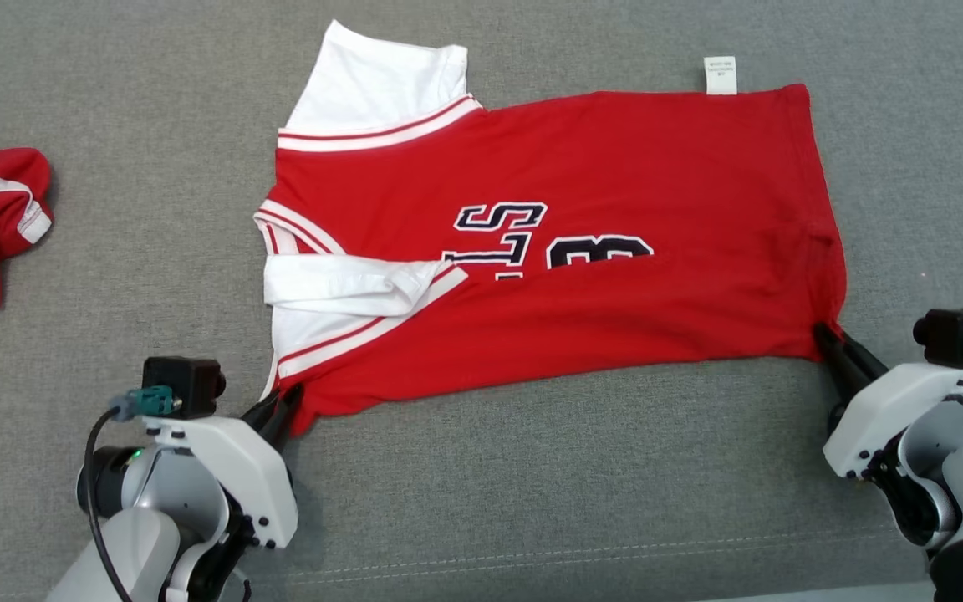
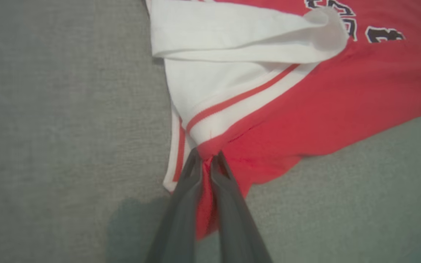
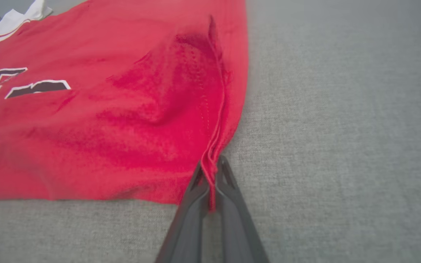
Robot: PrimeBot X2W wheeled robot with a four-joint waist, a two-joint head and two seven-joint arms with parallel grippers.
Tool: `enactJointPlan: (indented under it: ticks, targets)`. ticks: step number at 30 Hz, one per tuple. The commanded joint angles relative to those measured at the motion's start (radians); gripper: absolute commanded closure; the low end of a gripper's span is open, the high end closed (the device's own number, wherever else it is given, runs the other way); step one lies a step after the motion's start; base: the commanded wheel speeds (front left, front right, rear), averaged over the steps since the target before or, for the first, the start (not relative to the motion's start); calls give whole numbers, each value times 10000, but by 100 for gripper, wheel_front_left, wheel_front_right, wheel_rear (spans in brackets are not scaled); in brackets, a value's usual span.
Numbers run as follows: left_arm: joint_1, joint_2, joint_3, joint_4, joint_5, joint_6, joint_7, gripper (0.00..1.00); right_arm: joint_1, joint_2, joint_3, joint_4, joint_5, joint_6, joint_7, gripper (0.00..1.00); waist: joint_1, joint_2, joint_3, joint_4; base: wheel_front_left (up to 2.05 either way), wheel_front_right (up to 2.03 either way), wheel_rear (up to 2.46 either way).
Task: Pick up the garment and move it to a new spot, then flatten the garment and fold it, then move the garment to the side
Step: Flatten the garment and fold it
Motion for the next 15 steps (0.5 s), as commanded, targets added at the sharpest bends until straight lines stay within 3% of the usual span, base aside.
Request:
enactJointPlan:
  ticks: [1, 9, 15]
  targets:
    - [137, 441, 421, -250, -97, 154, 12, 100, 483, -214, 203, -354, 118, 4, 101, 100, 0, 0, -82, 87, 0, 0, 0]
    - [1191, 735, 725, -956, -355, 536, -45, 100, 2054, -471, -308, -1959, 261, 4, 648, 100, 0, 0, -379, 388, 0, 0, 0]
    - [1683, 804, 728, -1494, -429, 648, -67, 100, 2923, -283, -914, -2703, 143, 4, 1047, 100, 0, 0, -440, 536, 0, 0, 0]
